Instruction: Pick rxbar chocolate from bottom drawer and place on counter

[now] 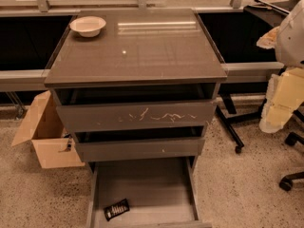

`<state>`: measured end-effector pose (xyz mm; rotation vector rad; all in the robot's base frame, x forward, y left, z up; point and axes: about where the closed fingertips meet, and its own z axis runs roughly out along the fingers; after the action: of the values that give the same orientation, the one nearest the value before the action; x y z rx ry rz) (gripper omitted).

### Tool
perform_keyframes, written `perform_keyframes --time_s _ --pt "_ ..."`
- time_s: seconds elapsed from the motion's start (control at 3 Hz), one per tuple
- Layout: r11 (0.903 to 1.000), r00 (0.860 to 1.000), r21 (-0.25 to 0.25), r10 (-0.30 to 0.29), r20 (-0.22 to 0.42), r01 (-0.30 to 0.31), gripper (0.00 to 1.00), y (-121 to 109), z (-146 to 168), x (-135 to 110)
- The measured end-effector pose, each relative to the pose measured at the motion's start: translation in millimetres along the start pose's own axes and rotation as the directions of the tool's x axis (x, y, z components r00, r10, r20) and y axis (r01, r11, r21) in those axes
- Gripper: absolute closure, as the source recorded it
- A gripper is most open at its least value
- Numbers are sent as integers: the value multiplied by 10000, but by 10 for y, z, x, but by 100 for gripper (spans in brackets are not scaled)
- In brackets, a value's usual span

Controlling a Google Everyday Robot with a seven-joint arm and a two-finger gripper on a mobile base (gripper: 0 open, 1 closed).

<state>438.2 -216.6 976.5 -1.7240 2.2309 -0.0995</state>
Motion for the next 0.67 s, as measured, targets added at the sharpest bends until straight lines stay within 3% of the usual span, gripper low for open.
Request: perform_keyframes --time_s 0.33,0.67 --pt "9999 9999 -102 3 135 -1 0 16 50 -9" --pt "9953 9917 -965 28 1285 97 0 174 458 -90"
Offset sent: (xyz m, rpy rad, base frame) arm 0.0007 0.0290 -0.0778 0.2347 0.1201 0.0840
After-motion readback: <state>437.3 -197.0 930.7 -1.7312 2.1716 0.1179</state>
